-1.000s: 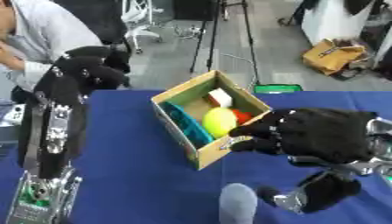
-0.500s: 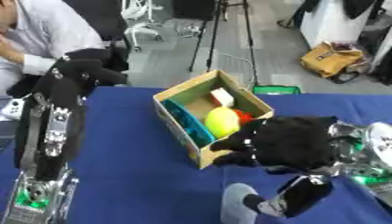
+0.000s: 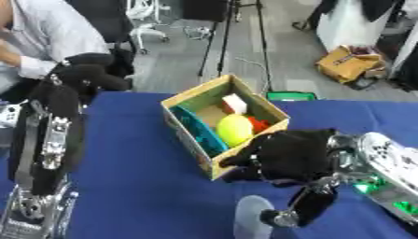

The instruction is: Pick up objects on the table and place them in the box.

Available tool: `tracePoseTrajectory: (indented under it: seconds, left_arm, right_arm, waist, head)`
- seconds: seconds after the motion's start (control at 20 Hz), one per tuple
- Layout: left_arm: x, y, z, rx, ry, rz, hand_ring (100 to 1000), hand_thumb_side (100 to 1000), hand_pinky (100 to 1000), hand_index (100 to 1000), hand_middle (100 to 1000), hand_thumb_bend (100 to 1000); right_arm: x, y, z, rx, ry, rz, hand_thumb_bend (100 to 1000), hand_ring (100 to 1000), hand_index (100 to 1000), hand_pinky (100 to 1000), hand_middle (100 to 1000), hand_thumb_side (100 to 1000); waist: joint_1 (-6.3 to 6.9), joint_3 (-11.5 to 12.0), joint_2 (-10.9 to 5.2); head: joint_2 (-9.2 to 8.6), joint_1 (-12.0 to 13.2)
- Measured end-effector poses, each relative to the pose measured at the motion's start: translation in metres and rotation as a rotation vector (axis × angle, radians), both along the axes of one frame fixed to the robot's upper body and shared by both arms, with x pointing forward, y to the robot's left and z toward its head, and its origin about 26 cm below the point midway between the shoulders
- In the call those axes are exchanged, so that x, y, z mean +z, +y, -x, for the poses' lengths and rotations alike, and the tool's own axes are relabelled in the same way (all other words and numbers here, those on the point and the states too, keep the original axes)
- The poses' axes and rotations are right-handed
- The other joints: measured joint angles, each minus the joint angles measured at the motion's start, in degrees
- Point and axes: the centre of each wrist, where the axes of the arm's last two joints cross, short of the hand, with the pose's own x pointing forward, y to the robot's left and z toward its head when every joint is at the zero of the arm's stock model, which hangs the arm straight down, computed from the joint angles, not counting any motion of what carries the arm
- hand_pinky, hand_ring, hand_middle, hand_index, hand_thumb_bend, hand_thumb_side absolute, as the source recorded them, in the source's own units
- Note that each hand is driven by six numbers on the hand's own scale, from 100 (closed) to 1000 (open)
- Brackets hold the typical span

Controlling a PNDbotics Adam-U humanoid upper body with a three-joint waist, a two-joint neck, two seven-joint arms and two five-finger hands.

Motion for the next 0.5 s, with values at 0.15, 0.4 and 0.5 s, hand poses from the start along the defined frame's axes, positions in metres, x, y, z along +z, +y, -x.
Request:
tracePoseTrajectory:
  seconds: [0.15,0.4,0.5]
  left_arm:
    - [0.0000,-0.0003,0.0000,-0.002,0.000,-0.001,636,726,718,754,745,100]
    - [-0.0002,-0.0012,0.0001,-0.008,0.000,-0.001,639,726,717,754,745,100]
    - [-0.0002,-0.0012,0.0001,-0.008,0.001,-0.002,639,723,716,754,745,100]
  right_arm:
    - [-0.0009,0.0006,0.0003,-0.007,0.008,0.004,451,971,1000,984,1000,585]
    - [-0.0044,0.0006,-0.0012,-0.010,0.016,0.014,475,976,1000,991,1000,629]
    - [-0.0066,0.0001,-0.0028,-0.015,0.025,0.017,500,974,1000,983,1000,634]
  waist:
    - [0.00,0.09,0.01]
    - [0.00,0.17,0.03]
    - [0.01,0.21,0.05]
  head:
    - [0.00,0.00]
    - [0.00,0.00]
    - [0.00,0.00]
